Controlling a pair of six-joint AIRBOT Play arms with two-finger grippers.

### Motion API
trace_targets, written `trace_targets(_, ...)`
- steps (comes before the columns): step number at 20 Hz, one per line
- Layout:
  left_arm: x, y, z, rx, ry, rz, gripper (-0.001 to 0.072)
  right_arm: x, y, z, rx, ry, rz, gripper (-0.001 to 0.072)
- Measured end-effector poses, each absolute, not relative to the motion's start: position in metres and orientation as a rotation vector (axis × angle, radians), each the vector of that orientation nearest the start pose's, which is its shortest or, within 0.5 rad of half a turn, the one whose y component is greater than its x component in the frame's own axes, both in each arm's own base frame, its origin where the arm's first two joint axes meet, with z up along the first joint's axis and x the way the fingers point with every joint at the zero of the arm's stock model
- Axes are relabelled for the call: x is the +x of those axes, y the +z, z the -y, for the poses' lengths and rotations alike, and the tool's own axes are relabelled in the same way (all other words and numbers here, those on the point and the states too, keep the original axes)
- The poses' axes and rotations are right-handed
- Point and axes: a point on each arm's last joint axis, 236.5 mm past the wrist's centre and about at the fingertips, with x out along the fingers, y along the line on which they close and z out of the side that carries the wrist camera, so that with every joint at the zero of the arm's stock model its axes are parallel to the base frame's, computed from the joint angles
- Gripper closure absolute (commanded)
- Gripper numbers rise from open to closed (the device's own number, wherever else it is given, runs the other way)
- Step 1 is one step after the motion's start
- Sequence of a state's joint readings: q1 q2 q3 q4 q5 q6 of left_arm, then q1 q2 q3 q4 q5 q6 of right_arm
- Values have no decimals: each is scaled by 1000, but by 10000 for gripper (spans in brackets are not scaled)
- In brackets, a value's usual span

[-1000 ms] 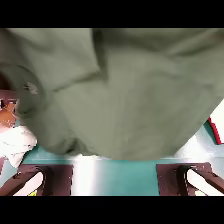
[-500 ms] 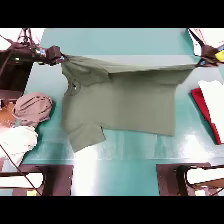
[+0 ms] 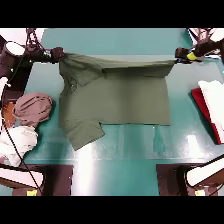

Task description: Fold the shirts.

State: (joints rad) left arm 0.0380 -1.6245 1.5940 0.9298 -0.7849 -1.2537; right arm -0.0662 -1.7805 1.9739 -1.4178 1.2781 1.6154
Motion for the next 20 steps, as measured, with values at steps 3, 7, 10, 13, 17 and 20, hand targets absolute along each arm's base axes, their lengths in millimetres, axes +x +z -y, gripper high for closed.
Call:
trace_targets(3, 559, 73, 65, -199, -305, -810, 682, 546, 57, -11, 142, 29, -1115, 700)
trace_targets(7, 532, 45, 52, -71, -301, -964, 681, 523, 28, -19, 113, 30, -1214, 698)
trace_targets(10, 514, 31, 45, -20, -303, -1055, 681, 506, 10, -20, 112, 24, -1265, 694)
trace_targets(13, 497, 21, 43, 0, -314, -1137, 679, 493, -4, -22, 113, 24, -1304, 624)
trace_targets(17, 477, 11, 41, 8, -325, -1230, 238, 481, -14, -24, 124, 27, -1348, 381)
trace_targets(20, 463, 8, 44, -15, -332, -1291, 238, 476, -9, -27, 131, 37, -1369, 382)
